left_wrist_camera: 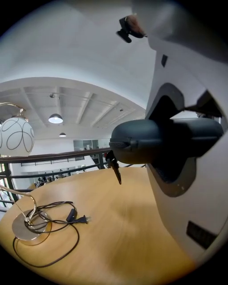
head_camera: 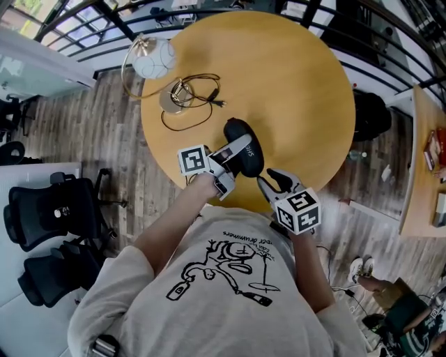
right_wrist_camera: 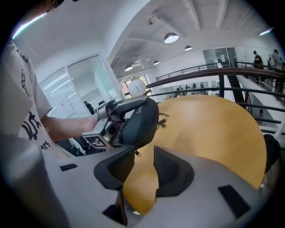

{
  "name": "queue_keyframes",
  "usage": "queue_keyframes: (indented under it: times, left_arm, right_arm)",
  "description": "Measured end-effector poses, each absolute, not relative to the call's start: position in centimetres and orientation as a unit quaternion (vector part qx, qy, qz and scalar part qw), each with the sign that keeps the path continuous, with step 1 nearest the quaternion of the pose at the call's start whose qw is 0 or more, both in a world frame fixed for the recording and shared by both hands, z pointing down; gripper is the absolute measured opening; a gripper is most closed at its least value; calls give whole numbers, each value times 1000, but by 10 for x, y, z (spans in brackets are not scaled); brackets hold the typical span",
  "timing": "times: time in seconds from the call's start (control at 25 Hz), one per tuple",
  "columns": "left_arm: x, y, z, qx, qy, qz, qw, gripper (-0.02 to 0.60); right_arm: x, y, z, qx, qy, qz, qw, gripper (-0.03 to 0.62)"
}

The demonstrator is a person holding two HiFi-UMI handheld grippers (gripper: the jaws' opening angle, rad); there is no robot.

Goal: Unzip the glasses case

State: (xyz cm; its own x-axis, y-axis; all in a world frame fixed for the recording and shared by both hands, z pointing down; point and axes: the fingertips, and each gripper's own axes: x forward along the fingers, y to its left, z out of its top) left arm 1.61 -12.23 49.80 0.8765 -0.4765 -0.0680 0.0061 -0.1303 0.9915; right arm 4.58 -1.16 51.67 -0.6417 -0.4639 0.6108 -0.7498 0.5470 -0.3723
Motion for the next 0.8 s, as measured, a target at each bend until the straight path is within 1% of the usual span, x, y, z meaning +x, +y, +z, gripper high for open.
queue_keyframes:
  times: [0.12,0.36,0.4,0.44,0.48,0.56,0.8]
  left_arm:
    - [12,-124,493,722,-162,-208,640,250]
    - [16,-120,485,723,-149,-213,640,249]
    - [16,-119,484,724,-149,-212,639,248]
    - [16,-119,484,724,-150,-211,639,246]
    - [16,-119,484,725,-150,-208,639,244]
    - [17,-117,482,732,-147,-195,636,242]
    - [25,-102,484,764,-139,-125,617,232]
  right_arm:
    - [41,-3,517,344,-854,311,235,147]
    - [29,-5,520,348,-858,285,246,145]
    - [29,-7,519,353,-858,278,249,108]
    - [29,-7,518,355,-858,272,252,55]
    - [29,-6,518,355,-859,267,254,30]
    - [27,-3,519,349,-861,259,265,21]
    - [26,9,527,337,-859,233,308,21]
